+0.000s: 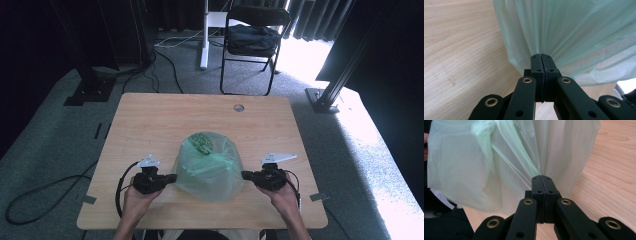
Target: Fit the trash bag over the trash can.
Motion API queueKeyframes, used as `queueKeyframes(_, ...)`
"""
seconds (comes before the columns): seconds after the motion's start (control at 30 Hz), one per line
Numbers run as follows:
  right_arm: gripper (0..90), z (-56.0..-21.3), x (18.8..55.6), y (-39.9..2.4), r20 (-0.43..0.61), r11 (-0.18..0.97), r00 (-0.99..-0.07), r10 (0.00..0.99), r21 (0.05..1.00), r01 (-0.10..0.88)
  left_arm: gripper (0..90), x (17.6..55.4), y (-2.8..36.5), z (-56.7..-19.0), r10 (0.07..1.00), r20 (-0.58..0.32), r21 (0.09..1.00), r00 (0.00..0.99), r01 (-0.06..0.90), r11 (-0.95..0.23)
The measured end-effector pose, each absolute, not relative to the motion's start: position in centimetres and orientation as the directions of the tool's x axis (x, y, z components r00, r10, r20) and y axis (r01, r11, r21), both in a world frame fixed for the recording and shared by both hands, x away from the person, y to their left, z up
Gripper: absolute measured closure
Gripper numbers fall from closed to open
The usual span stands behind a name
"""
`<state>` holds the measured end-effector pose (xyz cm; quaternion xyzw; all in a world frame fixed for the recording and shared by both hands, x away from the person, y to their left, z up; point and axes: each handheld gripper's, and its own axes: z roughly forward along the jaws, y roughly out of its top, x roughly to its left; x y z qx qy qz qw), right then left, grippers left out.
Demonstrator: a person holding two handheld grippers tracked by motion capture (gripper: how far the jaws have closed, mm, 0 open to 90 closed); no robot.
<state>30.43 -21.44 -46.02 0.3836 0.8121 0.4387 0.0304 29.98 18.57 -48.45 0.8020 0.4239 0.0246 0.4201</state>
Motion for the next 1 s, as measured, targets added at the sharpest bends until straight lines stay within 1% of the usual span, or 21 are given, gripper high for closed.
queueKeyframes(0.13,90.0,-46.3,30.7,-21.2,0.274,0.337,-0.697,0.662,0.722,0.604,89.6,30.2,18.5,-48.9,0.720,-0.300,0.683,0.626,0.667,-0.296)
queueKeyframes(0.3,90.0,-46.4,30.7,-21.4,0.270,0.335,-0.686,0.676,0.716,0.613,89.8,30.5,19.0,-49.4,0.743,-0.303,0.669,0.597,0.688,-0.280)
queueKeyframes(0.33,88.3,-46.3,30.7,-21.4,0.265,0.332,-0.685,0.679,0.721,0.608,89.8,30.5,19.2,-49.3,0.747,-0.303,0.674,0.592,0.687,-0.272)
queueKeyframes(0.4,79.0,-45.7,30.3,-21.6,0.274,0.309,-0.694,0.666,0.746,0.590,89.5,30.4,19.7,-48.8,0.750,-0.305,0.686,0.587,0.681,-0.255)
queueKeyframes(0.43,76.3,-45.4,30.1,-21.7,0.275,0.297,-0.700,0.659,0.760,0.578,87.5,30.3,19.9,-48.6,0.747,-0.307,0.698,0.589,0.673,-0.245)
queueKeyframes(0.47,73.4,-45.0,29.9,-21.7,0.277,0.287,-0.705,0.653,0.771,0.569,83.2,30.1,20.1,-48.2,0.742,-0.308,0.712,0.596,0.662,-0.236)
queueKeyframes(0.5,70.3,-44.6,29.7,-21.8,0.276,0.276,-0.716,0.641,0.788,0.550,76.1,30.0,20.3,-47.9,0.734,-0.307,0.726,0.606,0.648,-0.231)
queueKeyframes(0.6,65.3,-43.7,29.2,-21.5,0.293,0.253,-0.745,0.600,0.814,0.523,66.1,29.5,20.2,-46.8,0.723,-0.282,0.762,0.631,0.605,-0.230)
queueKeyframes(0.7,62.2,-43.2,28.8,-20.6,0.297,0.254,-0.768,0.567,0.824,0.506,60.6,29.1,19.6,-46.1,0.690,-0.270,0.787,0.672,0.566,-0.243)
queueKeyframes(0.73,62.2,-43.2,28.8,-20.6,0.297,0.254,-0.768,0.567,0.824,0.506,59.2,29.1,19.6,-46.1,0.690,-0.270,0.787,0.672,0.566,-0.243)
queueKeyframes(0.77,61.7,-43.0,28.6,-19.7,0.294,0.266,-0.786,0.544,0.828,0.493,57.2,28.8,18.7,-45.7,0.654,-0.257,0.798,0.711,0.539,-0.272)
queueKeyframes(0.8,62.2,-43.0,28.7,-19.5,0.294,0.270,-0.790,0.538,0.828,0.491,56.2,28.8,18.7,-45.7,0.654,-0.257,0.798,0.711,0.539,-0.272)
queueKeyframes(0.87,67.3,-43.0,28.7,-19.0,0.296,0.277,-0.799,0.524,0.828,0.488,56.1,28.6,18.0,-45.5,0.631,-0.251,0.806,0.734,0.520,-0.282)
queueKeyframes(0.93,67.3,-43.0,28.7,-18.8,0.290,0.285,-0.801,0.524,0.826,0.486,56.7,28.6,18.0,-45.5,0.631,-0.251,0.806,0.734,0.520,-0.282)
queueKeyframes(0.97,69.8,-43.0,28.7,-18.8,0.290,0.285,-0.801,0.524,0.826,0.486,56.7,28.4,17.5,-45.5,0.629,-0.241,0.806,0.739,0.513,-0.294)
queueKeyframes(1.0,83.1,-43.1,28.7,-18.4,0.260,0.314,-0.802,0.537,0.822,0.476,70.2,28.4,17.1,-45.5,0.625,-0.224,0.802,0.747,0.506,-0.317)
